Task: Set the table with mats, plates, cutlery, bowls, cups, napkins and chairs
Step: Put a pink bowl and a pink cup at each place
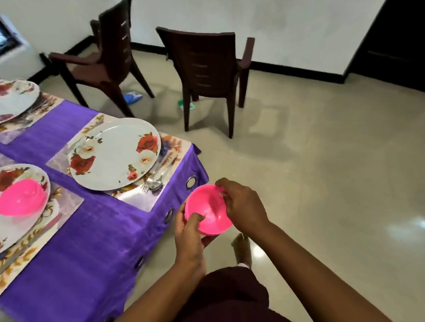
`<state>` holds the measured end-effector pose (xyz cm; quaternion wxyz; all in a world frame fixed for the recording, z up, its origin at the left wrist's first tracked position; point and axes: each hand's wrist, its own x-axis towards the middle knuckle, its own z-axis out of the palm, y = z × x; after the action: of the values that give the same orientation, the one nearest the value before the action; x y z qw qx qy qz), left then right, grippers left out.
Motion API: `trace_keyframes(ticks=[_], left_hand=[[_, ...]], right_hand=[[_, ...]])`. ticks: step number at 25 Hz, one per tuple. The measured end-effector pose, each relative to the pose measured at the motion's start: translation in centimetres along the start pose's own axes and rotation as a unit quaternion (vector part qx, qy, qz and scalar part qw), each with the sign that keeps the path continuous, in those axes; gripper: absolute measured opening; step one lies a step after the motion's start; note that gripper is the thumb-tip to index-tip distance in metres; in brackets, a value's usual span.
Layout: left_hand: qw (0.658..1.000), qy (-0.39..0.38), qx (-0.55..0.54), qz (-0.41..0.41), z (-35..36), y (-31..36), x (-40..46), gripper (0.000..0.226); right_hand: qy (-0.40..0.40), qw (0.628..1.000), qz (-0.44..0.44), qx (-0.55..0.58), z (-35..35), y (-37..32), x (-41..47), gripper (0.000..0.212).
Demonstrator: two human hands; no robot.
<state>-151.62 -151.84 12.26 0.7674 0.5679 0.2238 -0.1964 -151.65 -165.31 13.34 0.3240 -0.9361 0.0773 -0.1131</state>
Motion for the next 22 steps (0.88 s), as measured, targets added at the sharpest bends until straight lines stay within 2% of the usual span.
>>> trace_keyframes(ticks=[3,8,11,16,19,22], left_hand=[[0.999,0.035,-0.014,0.004,6.1,1.4,5.2,0.041],[0.999,0.001,-0.029,0.037,16.2,6.7,11.6,0.046],[0.997,0.005,-0.065,0.049,22.4,10.0,16.6,0.045],[0.988,0.041,-0.128,0.073,25.3,12.1,23.0,0.043],[0.979,0.095,-0.15,0.096,28.3,13.7,28.7,0.042],[0.976,0.118,-0.142,0.118,30.8,15.9,32.1,0.055]], right_hand=[[-0.021,1.0,-0.017,0.003,-1.6,4.3,6.9,0.028],[-0.007,0.998,-0.056,-0.005,-6.7,8.9,19.5,0.026],[-0.024,0.995,-0.093,0.005,-8.6,12.0,28.8,0.026],[-0.093,0.98,-0.174,0.019,-6.8,14.1,38.2,0.025],[-0.149,0.964,-0.221,0.026,-4.8,15.9,46.4,0.023],[-0.195,0.95,-0.244,0.032,-4.0,16.7,52.5,0.016]])
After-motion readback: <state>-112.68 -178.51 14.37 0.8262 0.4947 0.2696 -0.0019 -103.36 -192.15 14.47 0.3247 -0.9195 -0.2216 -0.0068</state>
